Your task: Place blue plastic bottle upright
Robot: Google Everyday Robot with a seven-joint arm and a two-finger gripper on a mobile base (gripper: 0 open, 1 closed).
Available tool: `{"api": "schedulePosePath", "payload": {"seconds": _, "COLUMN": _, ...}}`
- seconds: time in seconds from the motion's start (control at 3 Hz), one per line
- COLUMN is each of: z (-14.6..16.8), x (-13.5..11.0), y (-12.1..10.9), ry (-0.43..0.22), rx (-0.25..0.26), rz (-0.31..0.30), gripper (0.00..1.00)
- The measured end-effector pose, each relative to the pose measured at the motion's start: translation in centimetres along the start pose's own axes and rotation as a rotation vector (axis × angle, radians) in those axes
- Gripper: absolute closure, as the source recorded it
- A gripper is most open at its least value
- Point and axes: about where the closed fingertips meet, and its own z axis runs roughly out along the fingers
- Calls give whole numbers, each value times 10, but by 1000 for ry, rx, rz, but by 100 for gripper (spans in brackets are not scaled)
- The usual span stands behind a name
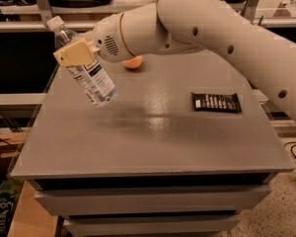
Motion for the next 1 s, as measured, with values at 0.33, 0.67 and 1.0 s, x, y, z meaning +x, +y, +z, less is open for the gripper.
{"api": "schedulePosePath", "payload": {"seconds": 0.33, "z": 2, "x": 5, "y": 6, "ry": -14, "rx": -50, "rz": -20, "gripper": 100}}
{"api": "schedulePosePath", "payload": {"seconds": 0.67, "z": -6, "x": 8, "y": 15, "ry": -52, "rx": -97, "rz": -58, "gripper": 100}}
{"api": "schedulePosePath", "payload": {"seconds": 1.0, "z": -18, "x": 4, "y": 24, "ry": -93, "rx": -120, "rz": -108, "gripper": 100}}
